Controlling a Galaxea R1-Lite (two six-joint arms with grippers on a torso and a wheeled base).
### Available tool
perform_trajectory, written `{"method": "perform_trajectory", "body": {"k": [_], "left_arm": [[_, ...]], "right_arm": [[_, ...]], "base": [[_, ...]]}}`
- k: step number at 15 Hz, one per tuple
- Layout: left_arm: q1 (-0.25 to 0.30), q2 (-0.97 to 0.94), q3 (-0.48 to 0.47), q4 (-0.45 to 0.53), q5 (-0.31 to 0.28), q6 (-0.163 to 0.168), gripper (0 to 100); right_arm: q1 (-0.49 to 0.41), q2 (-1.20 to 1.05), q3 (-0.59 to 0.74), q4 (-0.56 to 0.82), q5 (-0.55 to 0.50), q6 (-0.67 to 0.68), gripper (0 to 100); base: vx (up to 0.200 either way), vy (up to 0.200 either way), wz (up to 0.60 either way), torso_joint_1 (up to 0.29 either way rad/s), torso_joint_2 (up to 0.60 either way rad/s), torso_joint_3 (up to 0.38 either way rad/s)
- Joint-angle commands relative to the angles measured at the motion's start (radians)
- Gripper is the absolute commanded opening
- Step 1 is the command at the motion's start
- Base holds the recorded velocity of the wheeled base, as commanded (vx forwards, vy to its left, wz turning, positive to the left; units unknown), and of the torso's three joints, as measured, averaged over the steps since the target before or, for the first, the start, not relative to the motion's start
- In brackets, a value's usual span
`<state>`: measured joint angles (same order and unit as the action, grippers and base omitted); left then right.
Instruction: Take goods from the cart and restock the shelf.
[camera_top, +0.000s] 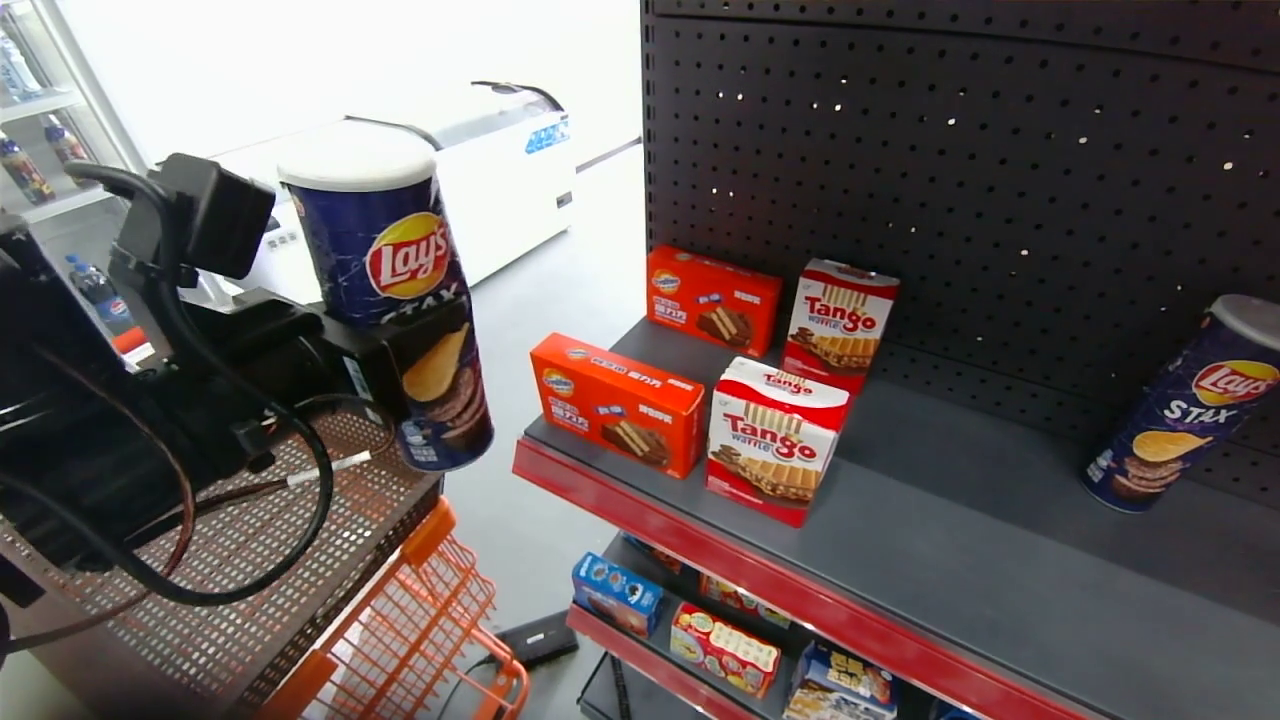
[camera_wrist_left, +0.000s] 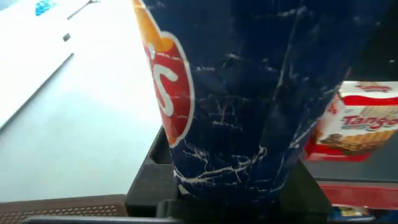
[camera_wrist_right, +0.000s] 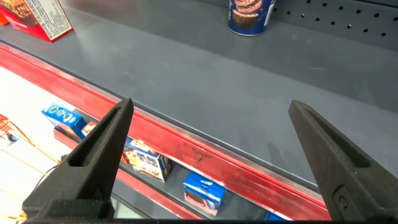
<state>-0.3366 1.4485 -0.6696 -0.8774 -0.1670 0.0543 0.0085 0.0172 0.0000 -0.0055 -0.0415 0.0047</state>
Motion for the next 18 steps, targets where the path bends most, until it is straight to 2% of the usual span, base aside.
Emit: {"method": "perform_trajectory", "body": {"k": [1, 2, 4, 6, 8, 11, 13, 14, 16, 17, 18], "left_arm": [[-0.047, 0.027, -0.012, -0.002, -0.031, -0.004, 0], [-0.050, 0.029, -0.008, -0.002, -0.108, -0.005, 0], [-0.056, 0.032, 0.002, 0.003, -0.221, -0.010, 0], [-0.082, 0.038, 0.004, 0.002, -0.223, -0.010, 0], [-0.075, 0.035, -0.004, 0.012, -0.224, -0.011, 0], [-0.075, 0.009, 0.050, -0.003, -0.235, -0.017, 0], [-0.076, -0.004, 0.038, -0.015, -0.289, -0.019, 0], [-0.076, -0.004, 0.010, -0.003, -0.296, -0.019, 0], [-0.104, -0.005, -0.022, 0.049, -0.315, -0.027, 0], [-0.136, -0.005, -0.031, 0.072, -0.338, -0.027, 0], [-0.159, -0.010, -0.025, 0.098, -0.402, -0.027, 0]], "right_arm": [[0.001, 0.001, 0.000, -0.001, 0.000, 0.000, 100], [0.001, 0.001, 0.000, -0.001, 0.000, 0.000, 100], [0.002, 0.001, 0.000, -0.001, 0.000, 0.000, 100], [0.001, 0.001, 0.000, -0.001, 0.000, 0.000, 100], [0.001, 0.001, 0.000, 0.001, 0.000, 0.000, 100], [0.001, 0.001, 0.000, -0.001, 0.000, 0.000, 100], [0.001, 0.001, 0.000, -0.001, 0.000, 0.000, 100], [0.001, 0.001, 0.000, -0.001, 0.000, 0.000, 100], [0.001, 0.001, 0.000, -0.001, 0.000, 0.000, 100], [0.001, 0.001, 0.000, -0.001, 0.000, 0.000, 100], [0.001, 0.001, 0.000, -0.001, 0.000, 0.000, 100]], "base": [[0.000, 0.000, 0.00, 0.000, 0.00, 0.000], [0.000, 0.000, 0.00, 0.000, 0.00, 0.000], [0.000, 0.000, 0.00, 0.000, 0.00, 0.000], [0.000, 0.000, 0.00, 0.000, 0.00, 0.000], [0.000, 0.000, 0.00, 0.000, 0.00, 0.000], [0.000, 0.000, 0.00, 0.000, 0.00, 0.000], [0.000, 0.000, 0.00, 0.000, 0.00, 0.000], [0.000, 0.000, 0.00, 0.000, 0.00, 0.000], [0.000, 0.000, 0.00, 0.000, 0.00, 0.000], [0.000, 0.000, 0.00, 0.000, 0.00, 0.000], [0.000, 0.000, 0.00, 0.000, 0.00, 0.000]]}}
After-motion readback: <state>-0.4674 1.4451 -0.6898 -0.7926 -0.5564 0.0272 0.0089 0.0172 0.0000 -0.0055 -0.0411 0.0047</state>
